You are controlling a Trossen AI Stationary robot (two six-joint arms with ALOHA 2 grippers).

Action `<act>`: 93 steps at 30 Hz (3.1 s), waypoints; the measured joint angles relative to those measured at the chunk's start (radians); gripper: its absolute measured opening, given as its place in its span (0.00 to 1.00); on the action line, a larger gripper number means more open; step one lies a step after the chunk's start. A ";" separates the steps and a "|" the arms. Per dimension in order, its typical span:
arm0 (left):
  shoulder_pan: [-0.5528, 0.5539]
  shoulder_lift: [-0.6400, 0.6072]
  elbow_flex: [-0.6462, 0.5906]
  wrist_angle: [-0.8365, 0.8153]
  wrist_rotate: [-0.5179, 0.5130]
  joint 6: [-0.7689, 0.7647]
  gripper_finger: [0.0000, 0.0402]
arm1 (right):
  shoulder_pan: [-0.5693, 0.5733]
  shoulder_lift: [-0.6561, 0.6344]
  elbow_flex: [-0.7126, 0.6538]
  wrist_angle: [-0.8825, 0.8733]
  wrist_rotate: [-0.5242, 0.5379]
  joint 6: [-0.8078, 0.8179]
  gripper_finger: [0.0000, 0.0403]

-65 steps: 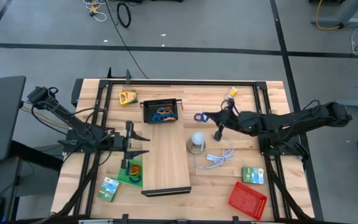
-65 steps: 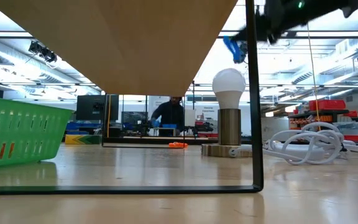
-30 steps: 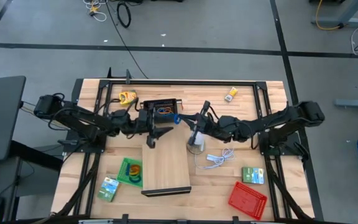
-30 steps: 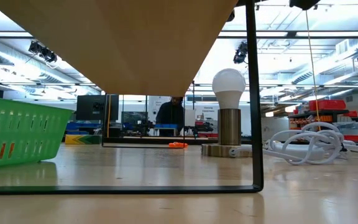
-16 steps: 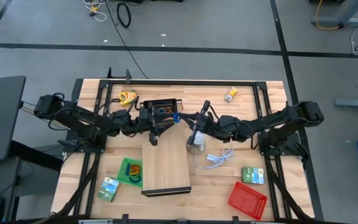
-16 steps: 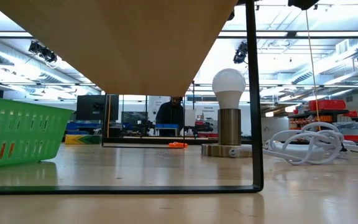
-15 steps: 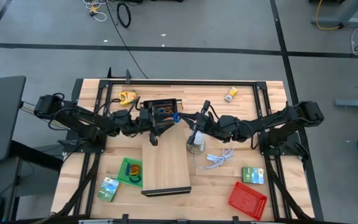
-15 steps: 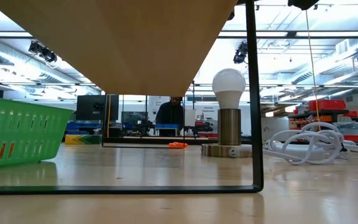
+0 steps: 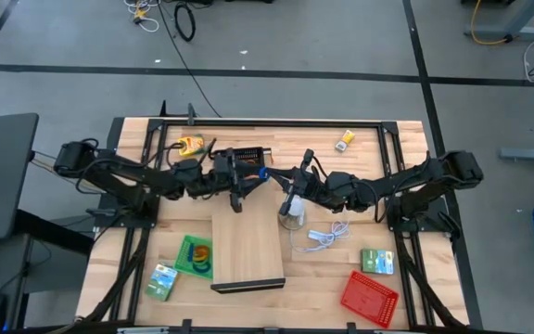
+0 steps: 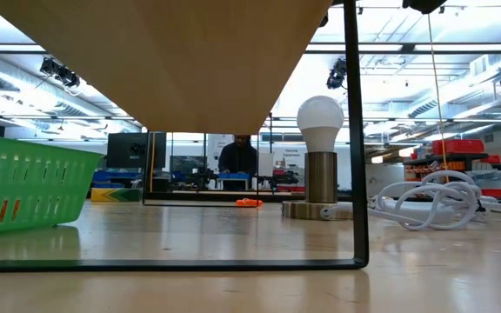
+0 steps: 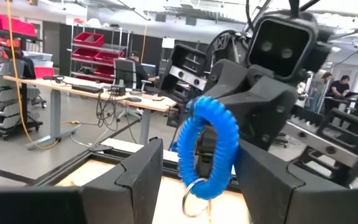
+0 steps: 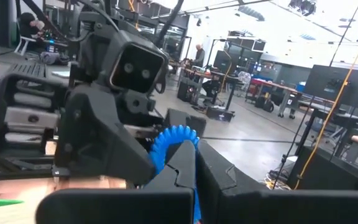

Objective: Pick & Place Office Desk Supplies
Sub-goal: Put the blue spiral keychain into the green bin

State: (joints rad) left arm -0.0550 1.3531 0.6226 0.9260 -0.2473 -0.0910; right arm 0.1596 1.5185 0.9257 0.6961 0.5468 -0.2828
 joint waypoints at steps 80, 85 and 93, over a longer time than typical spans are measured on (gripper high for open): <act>-0.837 -0.278 0.046 -1.511 -0.139 -0.455 0.07 | 0.337 -0.061 0.000 -0.435 0.212 0.093 0.57; -0.834 -0.133 0.046 -1.472 -0.090 -0.470 0.07 | 0.337 -0.061 0.000 -0.439 0.212 0.095 0.57; -0.819 -0.008 0.046 -1.404 -0.043 -0.444 0.15 | 0.337 -0.061 0.000 -0.440 0.212 0.111 0.57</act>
State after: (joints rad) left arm -0.8742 1.3449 0.6685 -0.4782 -0.2901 -0.5346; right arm 0.4965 1.4578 0.9253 0.2565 0.7586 -0.1719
